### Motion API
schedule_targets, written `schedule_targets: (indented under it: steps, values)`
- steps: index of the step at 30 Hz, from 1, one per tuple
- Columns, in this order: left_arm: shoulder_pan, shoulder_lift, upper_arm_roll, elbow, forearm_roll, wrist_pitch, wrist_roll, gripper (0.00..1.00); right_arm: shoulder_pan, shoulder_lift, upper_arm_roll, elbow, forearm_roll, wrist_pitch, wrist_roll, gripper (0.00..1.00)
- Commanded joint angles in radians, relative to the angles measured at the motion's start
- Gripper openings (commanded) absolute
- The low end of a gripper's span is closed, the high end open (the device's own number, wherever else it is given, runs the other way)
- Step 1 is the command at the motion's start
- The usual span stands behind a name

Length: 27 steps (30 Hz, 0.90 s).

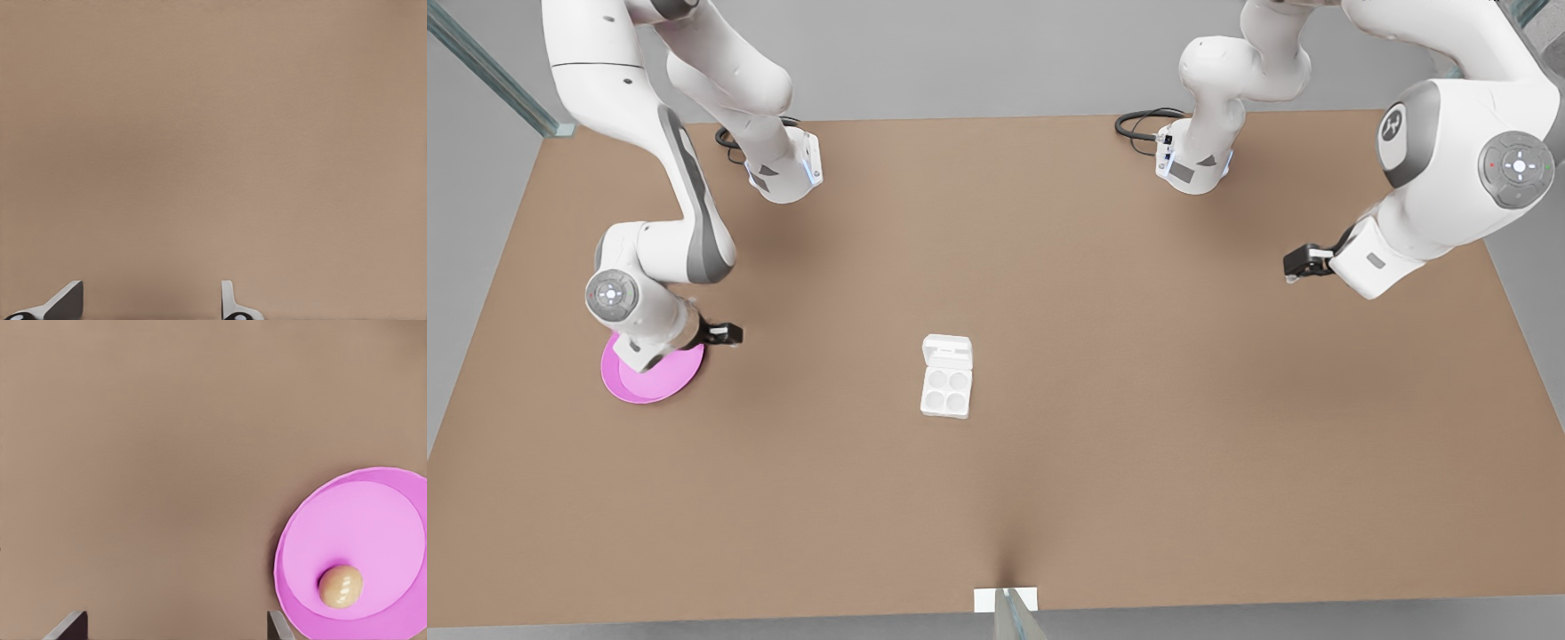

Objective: Pack egg into the box and close the box lid

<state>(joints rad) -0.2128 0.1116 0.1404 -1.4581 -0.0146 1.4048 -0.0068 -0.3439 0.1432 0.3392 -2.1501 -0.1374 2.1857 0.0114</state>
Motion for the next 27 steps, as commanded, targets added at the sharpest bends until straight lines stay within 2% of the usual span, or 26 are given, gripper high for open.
schedule_targets:
  steps: [1,7,12,18,27]
  values:
    - [0.0,0.002,0.001,0.001,0.001,0.01,0.01,1.0,0.002,0.01,0.001,-0.013,0.01,0.387,-0.097,1.0]
    - [-0.004,0.014,0.001,-0.001,-0.001,0.011,0.008,1.0,-0.087,0.006,-0.002,-0.143,0.019,0.372,-0.139,1.0]
    - [-0.004,0.014,0.001,-0.001,-0.001,0.011,0.008,1.0,-0.179,0.033,-0.003,-0.122,-0.013,0.365,-0.182,1.0]
    - [-0.01,0.016,0.001,-0.001,-0.001,0.011,0.008,1.0,-0.267,0.133,-0.006,-0.037,-0.036,0.338,-0.274,1.0]
    - [-0.01,0.022,0.001,-0.001,-0.001,0.011,0.008,1.0,-0.267,0.282,-0.012,0.046,-0.037,0.338,-0.278,1.0]
